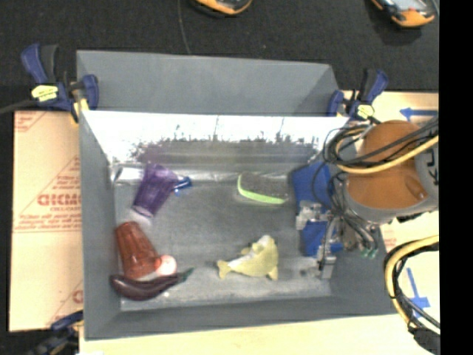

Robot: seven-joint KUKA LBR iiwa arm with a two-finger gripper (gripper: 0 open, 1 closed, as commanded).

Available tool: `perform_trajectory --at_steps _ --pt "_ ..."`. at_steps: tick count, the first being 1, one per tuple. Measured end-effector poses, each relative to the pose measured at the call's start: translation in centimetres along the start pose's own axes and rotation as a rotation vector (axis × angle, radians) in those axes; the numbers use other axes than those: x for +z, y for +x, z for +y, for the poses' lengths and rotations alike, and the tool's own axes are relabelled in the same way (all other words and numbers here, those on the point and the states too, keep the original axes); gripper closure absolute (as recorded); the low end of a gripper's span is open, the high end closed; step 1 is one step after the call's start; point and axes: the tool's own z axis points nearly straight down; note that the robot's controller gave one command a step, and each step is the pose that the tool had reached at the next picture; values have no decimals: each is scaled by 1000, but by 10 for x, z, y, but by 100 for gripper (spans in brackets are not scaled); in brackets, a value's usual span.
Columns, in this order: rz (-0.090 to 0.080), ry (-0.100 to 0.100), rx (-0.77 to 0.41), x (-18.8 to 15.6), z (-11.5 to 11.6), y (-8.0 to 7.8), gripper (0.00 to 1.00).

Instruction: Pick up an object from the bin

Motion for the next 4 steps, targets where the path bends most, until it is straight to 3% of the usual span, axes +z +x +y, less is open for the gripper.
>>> perform_trajectory --at_steps 1,2,3,4 --pt "-8 1 -3 -4 0 -2 0" --pt "-5 -2 83 -45 -25 -6 0" --pt "-7 2 64 -52 23 1 0" --pt "-8 2 29 -109 26 21 0"
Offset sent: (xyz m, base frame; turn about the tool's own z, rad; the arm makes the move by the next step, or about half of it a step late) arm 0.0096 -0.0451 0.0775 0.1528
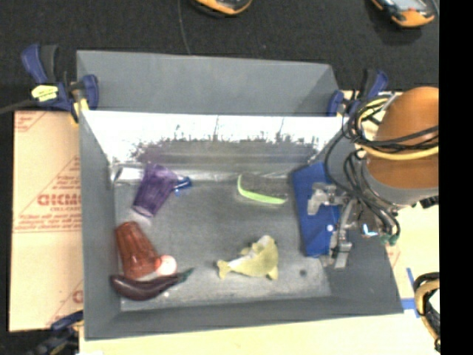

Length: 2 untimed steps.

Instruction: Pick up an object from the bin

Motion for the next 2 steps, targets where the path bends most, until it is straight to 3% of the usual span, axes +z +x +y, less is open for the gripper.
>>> perform_trajectory --at_steps 1,2 --pt "-4 -3 -227 40 70 -19 0" --pt "4 -6 -218 86 118 -15 0"
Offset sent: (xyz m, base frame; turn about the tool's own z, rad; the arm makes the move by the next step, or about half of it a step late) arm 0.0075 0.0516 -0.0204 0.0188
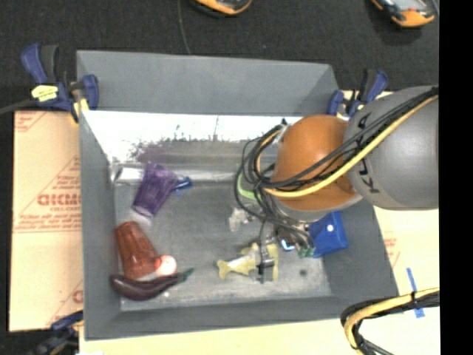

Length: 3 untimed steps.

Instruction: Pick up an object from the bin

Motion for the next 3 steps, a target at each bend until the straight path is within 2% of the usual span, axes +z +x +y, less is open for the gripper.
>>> perform_trajectory --at_steps 1,2,3 --pt "-10 1 42 60 -21 9 0" --pt "-16 2 -127 79 -66 11 100" --pt "-15 3 -127 79 -66 11 100"
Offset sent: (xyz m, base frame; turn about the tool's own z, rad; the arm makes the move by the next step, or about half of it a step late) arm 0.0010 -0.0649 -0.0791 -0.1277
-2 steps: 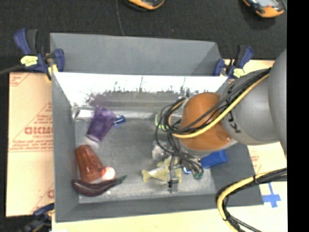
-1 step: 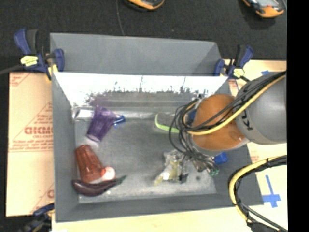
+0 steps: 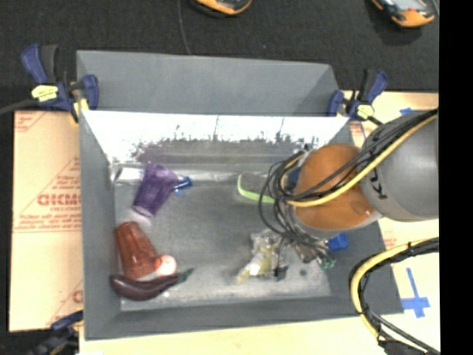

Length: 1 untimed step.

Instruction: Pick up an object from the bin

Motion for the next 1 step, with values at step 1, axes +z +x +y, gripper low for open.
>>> perform_trajectory --at_steps 1 --pt "5 -2 4 -67 3 6 100"
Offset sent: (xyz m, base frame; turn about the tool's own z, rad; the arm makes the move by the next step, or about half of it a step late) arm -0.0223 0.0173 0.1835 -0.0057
